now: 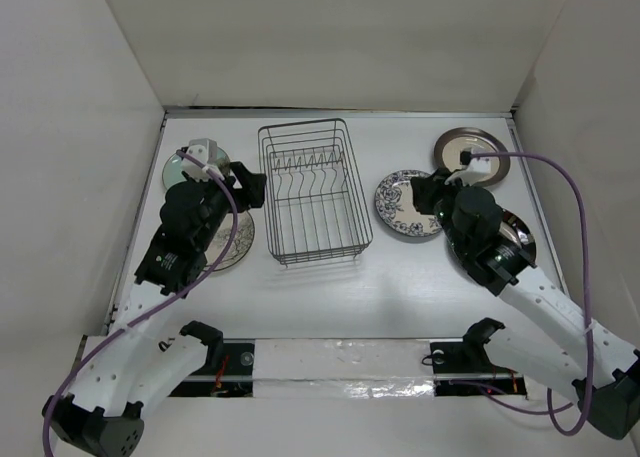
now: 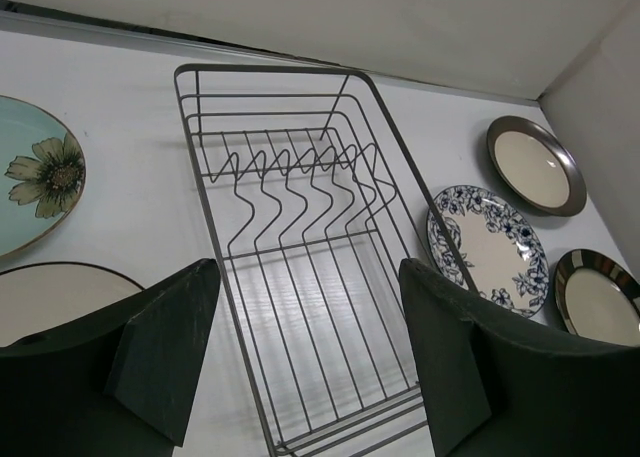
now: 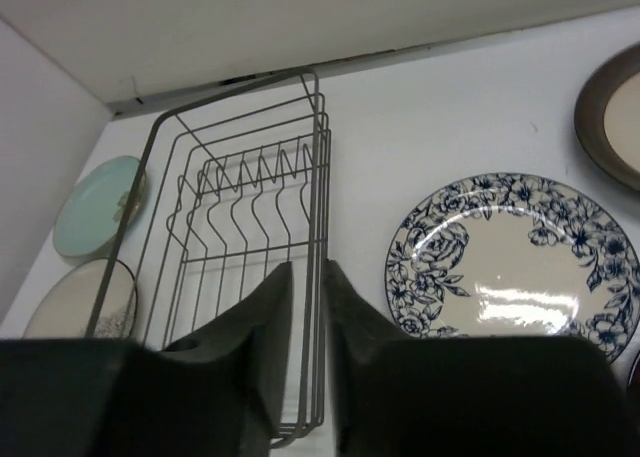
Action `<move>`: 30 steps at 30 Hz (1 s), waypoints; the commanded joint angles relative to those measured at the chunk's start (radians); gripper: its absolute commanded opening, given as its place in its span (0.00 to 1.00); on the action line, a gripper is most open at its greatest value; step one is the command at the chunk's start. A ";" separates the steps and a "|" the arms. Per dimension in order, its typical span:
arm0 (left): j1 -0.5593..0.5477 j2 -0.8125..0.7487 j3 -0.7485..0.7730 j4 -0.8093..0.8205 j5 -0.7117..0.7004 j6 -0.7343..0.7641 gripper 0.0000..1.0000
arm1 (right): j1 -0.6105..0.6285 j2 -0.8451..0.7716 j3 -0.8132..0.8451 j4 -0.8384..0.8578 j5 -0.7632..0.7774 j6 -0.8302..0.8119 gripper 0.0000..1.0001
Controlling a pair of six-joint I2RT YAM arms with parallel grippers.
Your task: Load the plates into the dish rack
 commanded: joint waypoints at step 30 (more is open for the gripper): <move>-0.008 -0.206 -0.053 0.117 0.194 -0.024 0.37 | -1.063 0.651 -0.002 0.339 -0.427 0.396 0.62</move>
